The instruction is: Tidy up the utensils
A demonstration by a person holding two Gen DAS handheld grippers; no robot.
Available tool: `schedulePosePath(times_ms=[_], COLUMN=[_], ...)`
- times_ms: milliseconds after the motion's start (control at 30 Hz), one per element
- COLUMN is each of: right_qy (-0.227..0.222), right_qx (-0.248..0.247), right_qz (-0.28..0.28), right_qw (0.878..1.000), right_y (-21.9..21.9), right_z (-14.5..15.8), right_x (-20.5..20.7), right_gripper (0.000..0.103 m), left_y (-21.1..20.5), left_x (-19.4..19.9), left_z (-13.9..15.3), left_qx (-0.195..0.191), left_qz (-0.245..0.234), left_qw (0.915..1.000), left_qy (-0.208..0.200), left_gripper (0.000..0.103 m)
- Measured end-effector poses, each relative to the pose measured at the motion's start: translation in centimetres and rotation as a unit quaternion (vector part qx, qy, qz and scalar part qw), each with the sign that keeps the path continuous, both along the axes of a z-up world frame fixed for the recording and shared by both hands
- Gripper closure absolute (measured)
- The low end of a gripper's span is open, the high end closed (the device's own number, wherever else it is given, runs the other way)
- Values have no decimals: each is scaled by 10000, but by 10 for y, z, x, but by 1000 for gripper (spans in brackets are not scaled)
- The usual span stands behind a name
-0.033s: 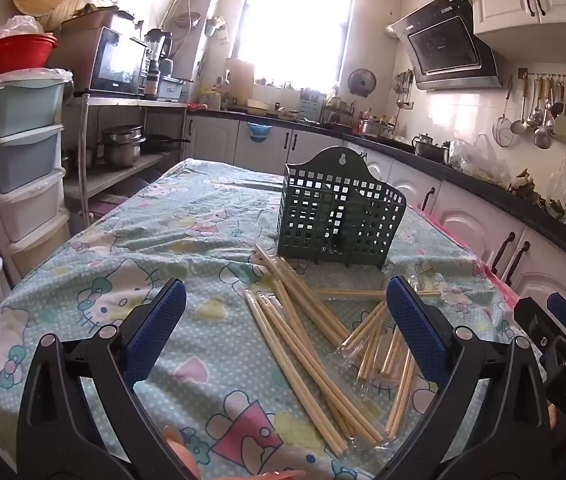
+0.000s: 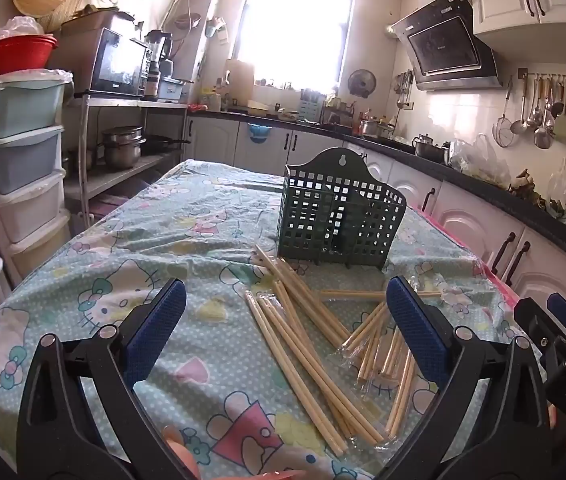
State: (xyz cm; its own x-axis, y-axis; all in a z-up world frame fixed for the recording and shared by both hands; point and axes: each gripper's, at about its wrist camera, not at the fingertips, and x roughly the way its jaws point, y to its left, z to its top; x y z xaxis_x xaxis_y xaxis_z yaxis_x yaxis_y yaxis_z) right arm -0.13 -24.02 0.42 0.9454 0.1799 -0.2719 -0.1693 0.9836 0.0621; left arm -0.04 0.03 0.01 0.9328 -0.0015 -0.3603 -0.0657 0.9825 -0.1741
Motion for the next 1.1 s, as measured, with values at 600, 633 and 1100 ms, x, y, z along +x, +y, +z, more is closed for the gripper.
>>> schedulePosePath(times_ms=[600,633,1100], right_qy=[-55,-65,-143], right_qx=[-38,-47,-96], right_qz=[2,3,-5], right_qw=[10000,10000,9999], right_y=[2,2,3], right_z=[1,2,2], right_x=[-3,-3,-7], right_gripper=[6,6,6], left_y=[0,1,2], left_x=[-3,-1,-2], left_z=[9,11,13], left_qx=[69,70,70], left_qz=[31,30,28], left_qw=[9999,9999,9999], left_qy=[-77,-80,-117], left_gripper=[10,10,10])
